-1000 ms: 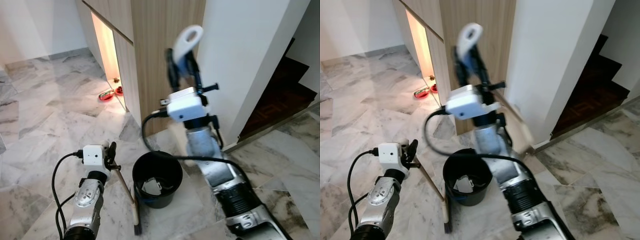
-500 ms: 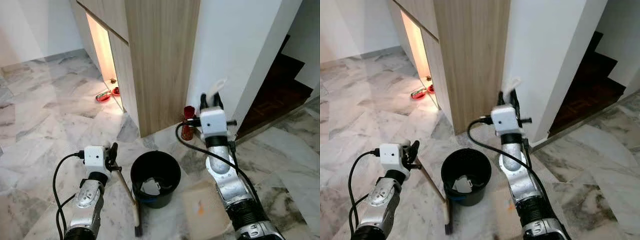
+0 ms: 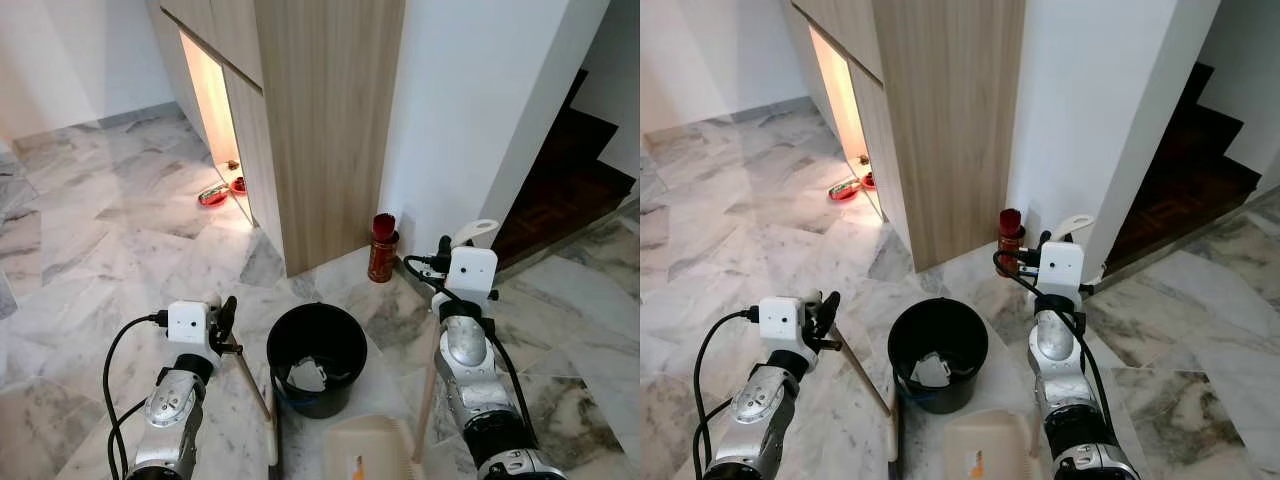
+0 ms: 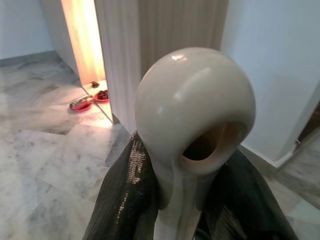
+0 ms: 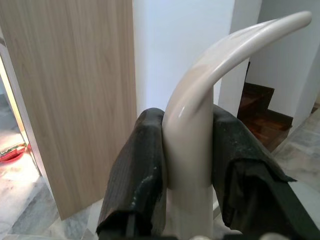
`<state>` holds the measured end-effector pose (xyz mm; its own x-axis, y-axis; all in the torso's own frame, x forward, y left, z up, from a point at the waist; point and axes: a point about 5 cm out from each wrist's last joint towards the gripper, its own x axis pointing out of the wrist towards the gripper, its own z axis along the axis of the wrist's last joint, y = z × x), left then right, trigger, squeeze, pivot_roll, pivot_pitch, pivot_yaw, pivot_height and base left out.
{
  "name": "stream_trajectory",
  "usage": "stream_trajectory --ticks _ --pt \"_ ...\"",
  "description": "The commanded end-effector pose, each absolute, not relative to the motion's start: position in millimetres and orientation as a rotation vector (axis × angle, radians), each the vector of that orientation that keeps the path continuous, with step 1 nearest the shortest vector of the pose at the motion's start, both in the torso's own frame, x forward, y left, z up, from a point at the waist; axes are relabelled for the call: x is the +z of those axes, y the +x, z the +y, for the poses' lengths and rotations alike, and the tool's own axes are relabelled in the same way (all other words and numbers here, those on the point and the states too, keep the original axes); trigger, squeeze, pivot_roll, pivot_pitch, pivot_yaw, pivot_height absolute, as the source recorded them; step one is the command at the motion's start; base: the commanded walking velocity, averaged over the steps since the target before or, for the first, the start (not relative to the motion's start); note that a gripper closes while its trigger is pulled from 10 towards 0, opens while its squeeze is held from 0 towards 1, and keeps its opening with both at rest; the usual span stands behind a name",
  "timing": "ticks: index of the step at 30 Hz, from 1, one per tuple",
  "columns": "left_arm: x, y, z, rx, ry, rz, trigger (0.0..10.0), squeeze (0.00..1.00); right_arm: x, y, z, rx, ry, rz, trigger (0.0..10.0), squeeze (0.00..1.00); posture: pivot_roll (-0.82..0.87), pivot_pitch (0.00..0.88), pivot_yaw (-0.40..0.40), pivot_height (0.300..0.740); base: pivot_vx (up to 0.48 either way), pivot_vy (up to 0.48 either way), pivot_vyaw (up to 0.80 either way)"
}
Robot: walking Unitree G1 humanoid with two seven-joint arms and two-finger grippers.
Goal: Sweep floor
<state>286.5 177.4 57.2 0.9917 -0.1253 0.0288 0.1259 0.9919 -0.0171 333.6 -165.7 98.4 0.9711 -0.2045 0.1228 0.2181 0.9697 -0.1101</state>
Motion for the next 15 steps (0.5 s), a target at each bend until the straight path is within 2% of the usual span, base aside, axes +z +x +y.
stream_trajectory --ticks 1,15 --pt "59.7 286.4 179.4 -0.131 -0.010 -0.030 10.0 0.00 106.1 337.4 -164.2 -0.210 -0.086 -0.152 10.0 0.00 -0.02 0.000 0.053 0.740 0.000 0.000 0.00" --pt "57.5 282.5 173.5 -0.164 -0.017 -0.018 10.0 0.00 100.3 336.8 -163.9 -0.135 -0.057 -0.164 10.0 0.00 -0.02 0.000 0.056 0.740 0.000 0.000 0.00"
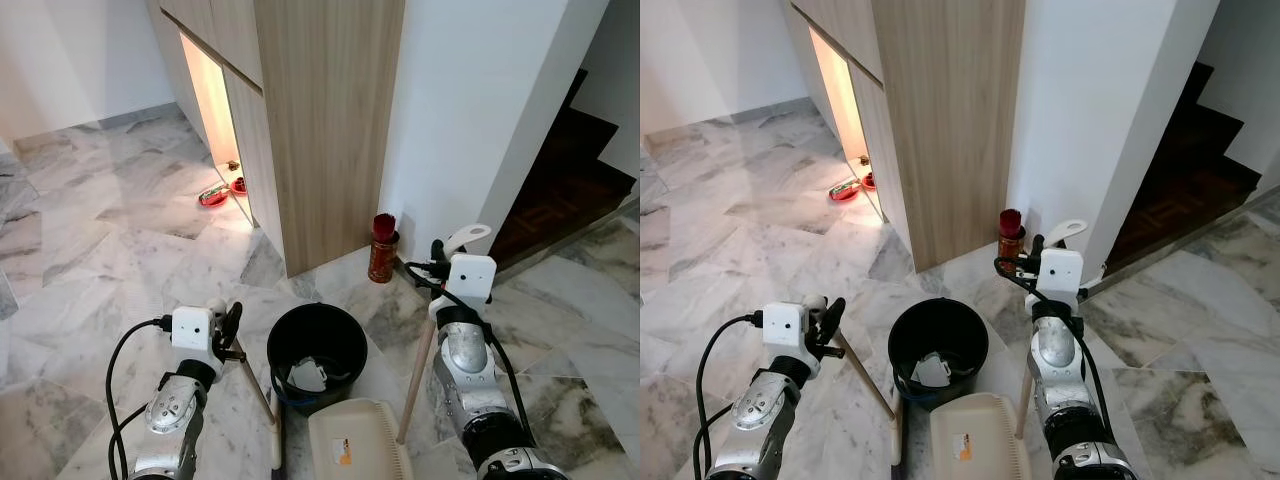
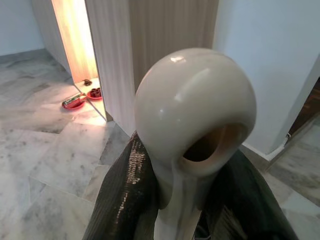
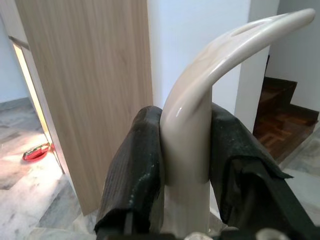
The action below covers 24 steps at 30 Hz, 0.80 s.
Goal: Sweep floor
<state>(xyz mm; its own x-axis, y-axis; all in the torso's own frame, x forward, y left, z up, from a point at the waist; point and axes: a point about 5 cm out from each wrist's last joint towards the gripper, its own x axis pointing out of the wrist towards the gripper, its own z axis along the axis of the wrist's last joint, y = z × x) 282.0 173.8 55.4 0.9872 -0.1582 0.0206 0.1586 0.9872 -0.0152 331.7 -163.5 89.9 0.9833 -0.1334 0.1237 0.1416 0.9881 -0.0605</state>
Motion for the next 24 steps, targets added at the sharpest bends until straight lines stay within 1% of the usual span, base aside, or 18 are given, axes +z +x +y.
stream_trajectory --ticks 1,6,24 --pt "57.5 282.5 173.5 -0.164 -0.017 -0.018 10.0 0.00 100.3 336.8 -163.9 -0.135 -0.057 -0.164 10.0 0.00 -0.02 0.000 0.056 0.740 0.000 0.000 0.00" --pt "59.3 283.9 173.7 -0.159 -0.022 -0.021 10.0 0.00 102.2 338.7 -159.2 -0.104 -0.065 -0.173 10.0 0.00 -0.02 0.000 0.054 0.740 0.000 0.000 0.00" --pt "62.5 285.5 173.2 -0.153 -0.026 -0.028 10.0 0.00 100.3 339.9 -153.7 -0.087 -0.060 -0.161 10.0 0.00 -0.02 0.000 0.061 0.740 0.000 0.000 0.00"
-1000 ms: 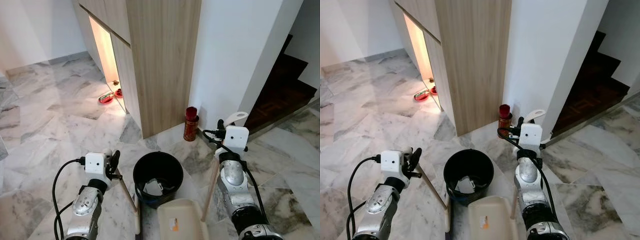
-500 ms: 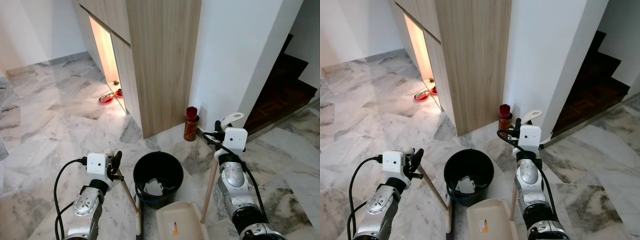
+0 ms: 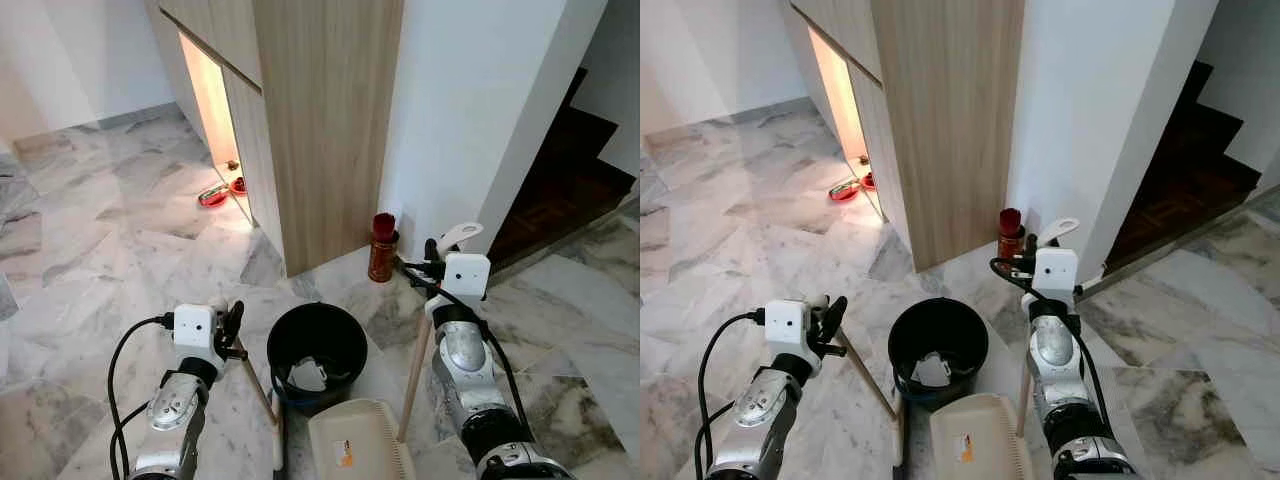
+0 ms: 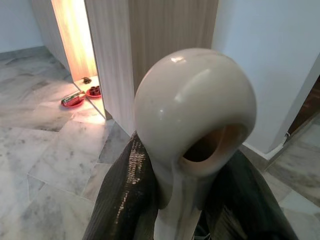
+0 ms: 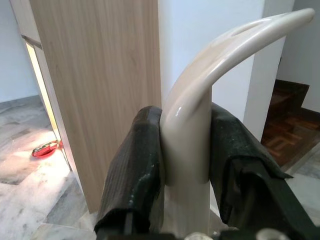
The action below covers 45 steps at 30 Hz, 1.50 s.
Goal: Sweep floor
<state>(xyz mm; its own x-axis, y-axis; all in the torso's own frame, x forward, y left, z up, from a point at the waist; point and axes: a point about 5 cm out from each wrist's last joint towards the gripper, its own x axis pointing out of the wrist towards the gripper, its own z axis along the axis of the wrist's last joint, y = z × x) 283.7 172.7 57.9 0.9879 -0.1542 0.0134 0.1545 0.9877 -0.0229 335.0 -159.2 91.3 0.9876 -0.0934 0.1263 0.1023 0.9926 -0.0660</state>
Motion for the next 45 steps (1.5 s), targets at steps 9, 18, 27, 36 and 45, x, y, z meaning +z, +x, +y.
stream_trajectory --ticks 9,18,27,36,45 --pt "63.2 285.7 174.0 -0.155 -0.025 -0.027 10.0 0.00 97.6 338.9 -152.5 -0.084 -0.059 -0.153 10.0 0.00 -0.01 0.000 0.065 0.740 -0.027 0.000 0.00" --pt "64.8 287.5 173.1 -0.149 -0.029 -0.035 10.0 0.00 97.5 340.1 -150.8 -0.053 -0.068 -0.151 10.0 0.00 -0.01 0.000 0.049 0.740 -0.200 0.000 0.00" --pt "65.1 290.8 170.5 -0.121 -0.045 -0.048 10.0 0.00 104.1 344.2 -146.7 0.018 -0.121 -0.175 10.0 0.00 -0.01 0.000 -0.001 0.740 -0.265 0.000 0.00" --pt "65.9 293.5 167.1 -0.107 -0.060 -0.057 10.0 0.00 111.3 349.1 -147.5 0.041 -0.147 -0.191 10.0 0.00 -0.02 0.000 -0.020 0.740 -0.258 0.000 0.00" --pt "63.4 292.1 169.2 -0.098 -0.058 -0.053 10.0 0.00 108.2 347.7 -147.1 0.043 -0.149 -0.185 10.0 0.00 -0.03 0.000 -0.012 0.740 -0.200 0.000 0.00"
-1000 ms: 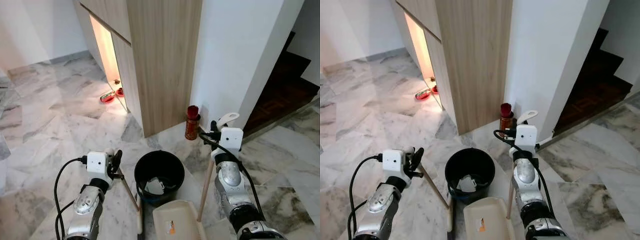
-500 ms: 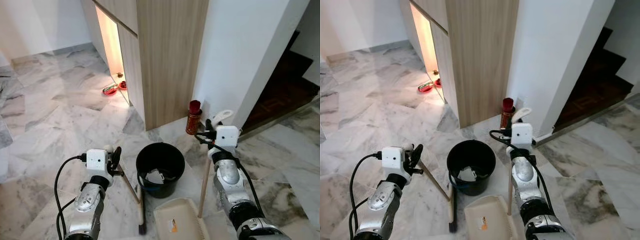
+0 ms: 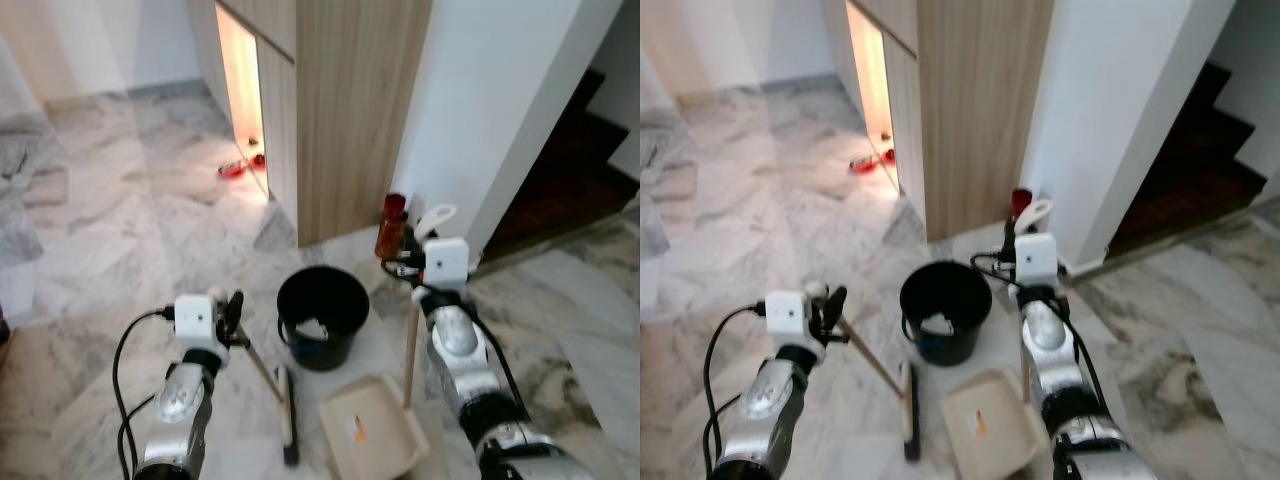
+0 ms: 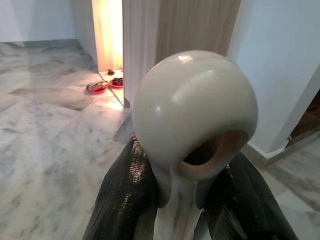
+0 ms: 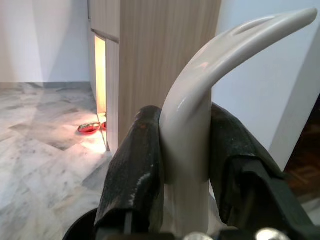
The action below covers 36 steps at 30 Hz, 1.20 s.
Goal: Sweep floor
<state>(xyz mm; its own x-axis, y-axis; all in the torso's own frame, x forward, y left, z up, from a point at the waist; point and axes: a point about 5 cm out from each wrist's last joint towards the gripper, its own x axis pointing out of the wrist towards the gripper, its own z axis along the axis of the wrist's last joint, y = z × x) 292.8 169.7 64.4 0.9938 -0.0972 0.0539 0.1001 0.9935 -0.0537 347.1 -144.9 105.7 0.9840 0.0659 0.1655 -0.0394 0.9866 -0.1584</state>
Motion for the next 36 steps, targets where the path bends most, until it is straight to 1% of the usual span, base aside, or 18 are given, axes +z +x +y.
stream_trajectory --ticks 1,13,17,19,25,31,36 --pt "62.7 292.0 169.7 -0.097 -0.056 -0.050 10.0 0.00 107.6 347.3 -147.4 0.042 -0.149 -0.184 10.0 0.00 -0.03 0.000 -0.010 0.740 0.000 0.000 0.00" --pt "60.5 292.6 163.8 -0.093 -0.063 -0.044 10.0 0.00 102.9 346.5 -156.5 0.022 -0.140 -0.150 10.0 0.00 -0.04 0.000 -0.022 0.740 0.000 0.000 0.00" --pt "61.1 293.3 163.6 -0.095 -0.063 -0.046 10.0 0.00 101.9 347.4 -155.7 0.017 -0.113 -0.137 10.0 0.00 -0.04 0.000 -0.021 0.740 0.000 0.000 -0.80" --pt "63.8 295.0 168.8 -0.092 -0.053 -0.053 10.0 0.00 99.8 347.4 -148.7 0.023 -0.109 -0.127 10.0 0.00 -0.02 0.000 -0.012 0.740 0.000 0.000 -0.80" --pt "64.4 295.2 172.2 -0.093 -0.044 -0.055 10.0 0.00 97.2 345.9 -144.3 0.032 -0.110 -0.123 10.0 0.00 -0.02 0.000 0.003 0.740 0.000 0.000 -0.80" --pt "64.3 297.1 165.0 -0.128 -0.046 -0.048 10.0 0.00 96.5 344.7 -149.4 0.006 -0.114 -0.127 10.0 0.00 -0.04 0.000 0.022 0.740 0.000 0.000 -0.80" --pt "64.6 299.1 159.9 -0.145 -0.051 -0.048 10.0 0.00 97.1 344.2 -152.9 -0.007 -0.125 -0.134 10.0 0.00 -0.06 0.000 0.017 0.740 0.000 0.000 -0.80"
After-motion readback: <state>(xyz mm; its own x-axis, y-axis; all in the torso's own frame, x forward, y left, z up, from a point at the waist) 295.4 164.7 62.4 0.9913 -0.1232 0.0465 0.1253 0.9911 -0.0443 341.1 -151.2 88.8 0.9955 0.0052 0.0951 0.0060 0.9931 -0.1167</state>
